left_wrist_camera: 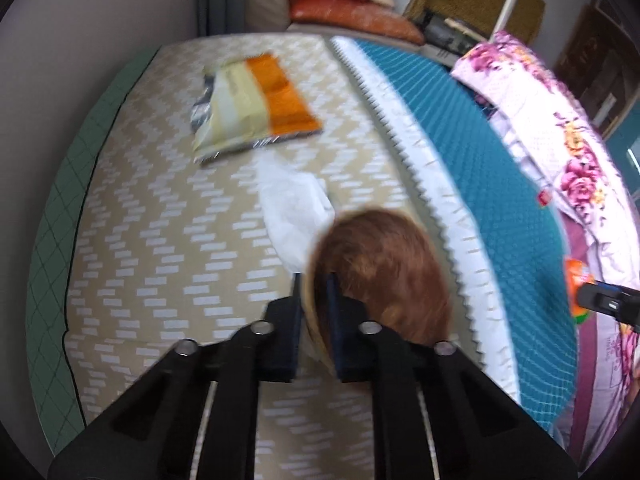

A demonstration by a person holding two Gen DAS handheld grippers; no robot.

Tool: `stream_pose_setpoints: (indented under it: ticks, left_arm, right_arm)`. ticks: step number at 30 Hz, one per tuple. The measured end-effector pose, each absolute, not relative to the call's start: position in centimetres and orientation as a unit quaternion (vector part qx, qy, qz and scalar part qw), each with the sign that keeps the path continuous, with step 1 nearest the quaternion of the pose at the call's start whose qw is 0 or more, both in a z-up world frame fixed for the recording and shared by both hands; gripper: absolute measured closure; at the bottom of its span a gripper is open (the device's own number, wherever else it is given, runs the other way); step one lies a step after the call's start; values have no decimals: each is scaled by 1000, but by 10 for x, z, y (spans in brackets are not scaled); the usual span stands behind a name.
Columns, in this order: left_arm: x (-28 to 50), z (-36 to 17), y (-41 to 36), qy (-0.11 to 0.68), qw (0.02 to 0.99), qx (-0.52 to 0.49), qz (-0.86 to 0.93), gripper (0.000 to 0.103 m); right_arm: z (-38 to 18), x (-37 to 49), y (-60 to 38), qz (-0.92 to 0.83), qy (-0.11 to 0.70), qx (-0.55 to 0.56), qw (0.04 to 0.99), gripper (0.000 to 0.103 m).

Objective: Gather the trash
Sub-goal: 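Grasp the orange egg-shaped candy with the right tool while the left grasps the brown bowl, then carry the brown bowl and egg candy over the wastebasket and open both tools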

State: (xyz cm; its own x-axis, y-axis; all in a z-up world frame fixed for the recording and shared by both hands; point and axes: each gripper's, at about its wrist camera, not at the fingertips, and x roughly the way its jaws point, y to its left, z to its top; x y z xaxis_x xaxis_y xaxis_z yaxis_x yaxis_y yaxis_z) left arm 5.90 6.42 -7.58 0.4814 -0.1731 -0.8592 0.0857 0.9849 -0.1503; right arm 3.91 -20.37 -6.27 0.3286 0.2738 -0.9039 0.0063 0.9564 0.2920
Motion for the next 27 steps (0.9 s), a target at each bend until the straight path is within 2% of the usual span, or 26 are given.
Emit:
stream_pose_setpoints:
  ticks: [4,12,19,24,27]
  left_arm:
    - [54,-64,49,492,863,-26,-109,94]
    - [55,-84,34,536,833,-37,-134,92]
    - [34,-95,29,562,815,-55,-134,75]
    - [21,-90,20,552,822,-51,-132,75]
    - [22,-84,3,538,830,-35,-143,83]
  right_arm:
    - [-67,42,-211,87,575,134,802,52]
    - [-73,44,-226,95,575,153,798,52]
    - [-79,42,-237,103,572,172,796,52]
    - [-84,42,-243,109,572,181,792,52]
    - [-85,39,-245,114,570,185,792,52]
